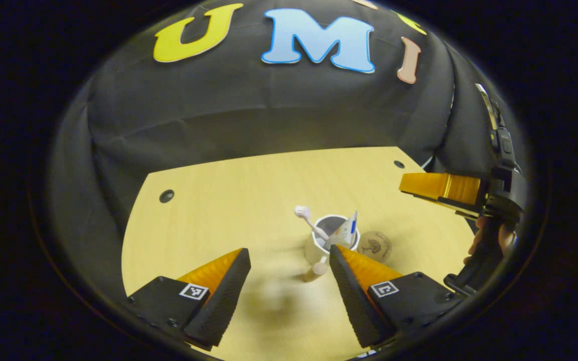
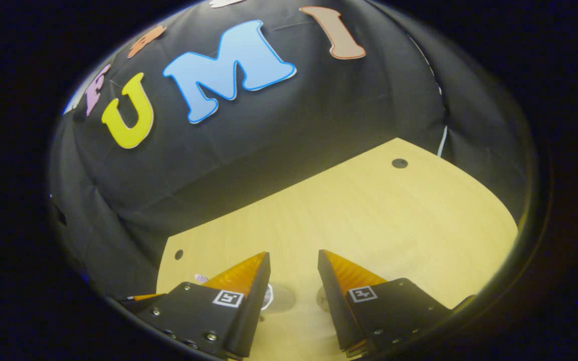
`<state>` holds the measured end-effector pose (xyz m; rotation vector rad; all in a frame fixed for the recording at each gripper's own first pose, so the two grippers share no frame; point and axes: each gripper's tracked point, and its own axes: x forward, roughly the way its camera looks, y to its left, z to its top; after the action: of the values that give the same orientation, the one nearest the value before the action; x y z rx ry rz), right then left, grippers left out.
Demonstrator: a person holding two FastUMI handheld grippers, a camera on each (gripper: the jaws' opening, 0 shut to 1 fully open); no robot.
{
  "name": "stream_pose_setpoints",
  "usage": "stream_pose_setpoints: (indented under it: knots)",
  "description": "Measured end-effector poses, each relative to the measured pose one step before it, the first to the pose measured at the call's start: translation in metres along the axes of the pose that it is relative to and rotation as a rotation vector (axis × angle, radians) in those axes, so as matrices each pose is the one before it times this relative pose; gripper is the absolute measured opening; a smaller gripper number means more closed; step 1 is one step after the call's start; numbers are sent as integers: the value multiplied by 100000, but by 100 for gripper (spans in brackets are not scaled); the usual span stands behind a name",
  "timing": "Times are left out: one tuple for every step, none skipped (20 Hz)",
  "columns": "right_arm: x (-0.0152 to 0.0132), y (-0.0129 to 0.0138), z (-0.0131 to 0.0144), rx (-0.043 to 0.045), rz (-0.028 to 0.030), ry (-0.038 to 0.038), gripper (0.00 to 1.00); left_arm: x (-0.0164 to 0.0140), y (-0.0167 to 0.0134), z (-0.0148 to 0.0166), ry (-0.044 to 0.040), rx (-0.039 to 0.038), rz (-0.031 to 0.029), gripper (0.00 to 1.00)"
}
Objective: Put the toothbrush and toothpaste on the desktop into the cup, then pick up the cup and place it on the coaster on the desktop.
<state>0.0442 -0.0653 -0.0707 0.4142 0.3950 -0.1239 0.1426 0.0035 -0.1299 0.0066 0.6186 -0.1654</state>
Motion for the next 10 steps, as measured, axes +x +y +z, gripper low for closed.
stream_pose_setpoints:
  knots:
    - [-160, -961, -25, 1656, -1722, 57, 61, -117, -235, -359, 2776, 1711, -1546, 100]
    - [-217, -958, 26, 1917, -1424, -18, 61, -48, -204, -281, 2820, 2249, -1354, 100]
    - [-236, -831, -35, 1901, -1773, -101, 61, -7, -3, -351, 2790, 2544, -828, 100]
    - [-236, -1076, 140, 1705, -1784, -386, 61, 137, -7, -380, 2952, 2285, -1103, 100]
    - [-155, -950, 43, 1510, -1828, -302, 61, -13, -27, -305, 2850, 2103, -988, 100]
    - [-161, -967, 86, 1449, -1709, -78, 61, -164, -228, -362, 3053, 2220, -1010, 100]
    - [-211, -920, 113, 1458, -1632, -145, 61, -100, 50, -561, 3735, 2160, -910, 100]
    - [-205, -990, 101, 1370, -1754, -186, 61, -518, 37, -473, 3944, 2054, -391, 100]
    - [-190, -938, 136, 1374, -1587, -205, 61, -168, 1, -405, 3440, 1948, -460, 100]
    - [-176, -990, 167, 1386, -1793, -409, 61, -150, -53, -388, 3205, 1650, -694, 100]
